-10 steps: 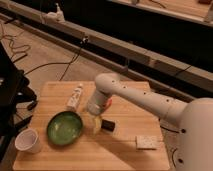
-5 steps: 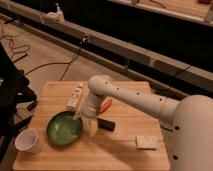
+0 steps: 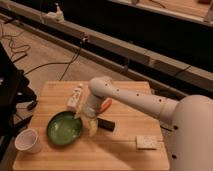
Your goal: Drag the ceramic bowl in a circle
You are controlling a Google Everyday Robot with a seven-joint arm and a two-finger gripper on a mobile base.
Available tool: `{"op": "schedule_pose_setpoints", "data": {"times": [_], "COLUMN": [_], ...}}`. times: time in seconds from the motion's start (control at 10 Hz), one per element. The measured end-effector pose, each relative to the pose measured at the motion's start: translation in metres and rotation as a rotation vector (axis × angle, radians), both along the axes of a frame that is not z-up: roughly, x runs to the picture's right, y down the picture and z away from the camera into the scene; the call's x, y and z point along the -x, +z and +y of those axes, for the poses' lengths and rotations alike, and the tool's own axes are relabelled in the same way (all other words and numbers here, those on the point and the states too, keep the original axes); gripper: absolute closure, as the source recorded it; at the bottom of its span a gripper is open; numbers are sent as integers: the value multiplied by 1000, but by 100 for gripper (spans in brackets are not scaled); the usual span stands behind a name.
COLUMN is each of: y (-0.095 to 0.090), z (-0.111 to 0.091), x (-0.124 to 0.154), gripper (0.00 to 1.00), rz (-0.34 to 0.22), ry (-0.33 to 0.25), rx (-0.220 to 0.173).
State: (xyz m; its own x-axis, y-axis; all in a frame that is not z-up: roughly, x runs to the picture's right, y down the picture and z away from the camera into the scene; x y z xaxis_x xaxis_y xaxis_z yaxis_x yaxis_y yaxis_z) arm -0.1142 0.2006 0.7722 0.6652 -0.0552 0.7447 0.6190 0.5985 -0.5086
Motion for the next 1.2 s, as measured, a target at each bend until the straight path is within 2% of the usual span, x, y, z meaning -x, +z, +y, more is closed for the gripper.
{"op": "schedule_pose_setpoints", "data": {"times": [0.3, 0.5, 0.6, 0.8, 1.0, 1.2], "y": [13, 20, 24, 32, 36, 38], "z": [23, 42, 50, 63, 64, 62], "x": [25, 40, 44, 49, 50, 45], "gripper": [20, 21, 24, 46, 63, 87], "rz": [-49, -80, -87, -95, -99, -89], "ry": [3, -1, -2, -1, 8, 13], "rx": [28, 67, 84, 117, 127, 113]}}
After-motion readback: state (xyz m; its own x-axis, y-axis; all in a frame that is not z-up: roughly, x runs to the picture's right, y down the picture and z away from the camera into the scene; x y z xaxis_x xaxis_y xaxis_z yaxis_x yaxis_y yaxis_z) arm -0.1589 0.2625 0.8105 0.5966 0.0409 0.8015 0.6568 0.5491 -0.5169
